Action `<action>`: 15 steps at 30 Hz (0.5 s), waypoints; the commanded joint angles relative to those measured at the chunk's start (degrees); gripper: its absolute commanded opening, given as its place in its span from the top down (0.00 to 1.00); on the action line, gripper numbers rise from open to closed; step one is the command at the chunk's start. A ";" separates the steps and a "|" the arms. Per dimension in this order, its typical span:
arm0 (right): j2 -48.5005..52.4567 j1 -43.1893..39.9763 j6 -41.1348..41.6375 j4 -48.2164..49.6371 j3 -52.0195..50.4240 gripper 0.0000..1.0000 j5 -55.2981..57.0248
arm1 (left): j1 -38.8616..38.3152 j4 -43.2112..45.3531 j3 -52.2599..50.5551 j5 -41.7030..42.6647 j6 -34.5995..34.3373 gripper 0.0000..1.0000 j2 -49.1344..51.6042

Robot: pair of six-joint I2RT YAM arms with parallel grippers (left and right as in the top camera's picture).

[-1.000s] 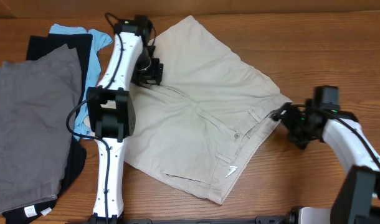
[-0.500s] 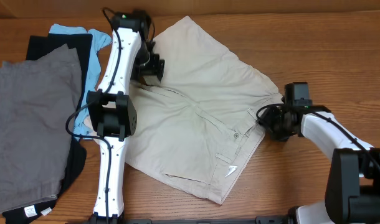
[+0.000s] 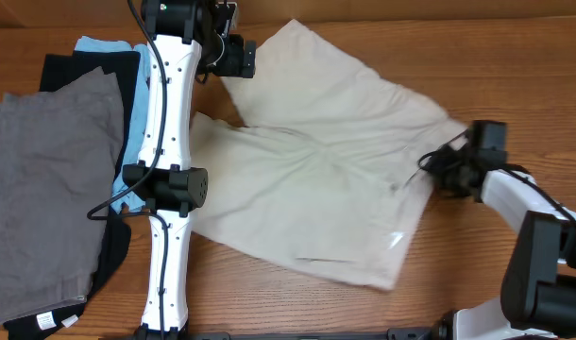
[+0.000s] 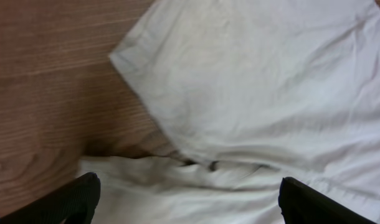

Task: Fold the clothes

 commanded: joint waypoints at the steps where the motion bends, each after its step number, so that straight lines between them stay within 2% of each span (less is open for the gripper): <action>1: 0.28 -3.02 -7.02 6.99 0.61 0.96 2.99 | -0.46 -0.17 1.53 1.09 4.83 0.06 -2.95; 8: 0.59 -4.02 -7.02 22.49 0.68 0.96 7.69 | -0.44 0.09 1.51 1.11 9.25 0.05 -2.95; 9: 0.59 -4.09 -6.97 23.58 0.92 0.87 7.63 | -0.44 0.11 1.53 1.11 10.16 0.05 -2.95; 10: 0.46 -4.13 -6.49 23.28 2.01 0.49 7.58 | -0.44 0.11 1.51 1.07 11.28 0.05 -3.13; 12: -0.48 -4.13 -6.56 20.04 3.96 0.09 7.02 | -0.33 0.26 1.51 0.85 11.78 0.00 -3.74; 13: -1.31 -4.13 -6.56 17.64 5.05 0.00 6.99 | -0.22 0.33 1.53 0.90 12.07 0.00 -4.17; 15: -5.29 -4.31 -6.60 6.97 9.94 0.00 7.19 | 0.24 0.98 1.51 0.85 12.63 0.00 -6.80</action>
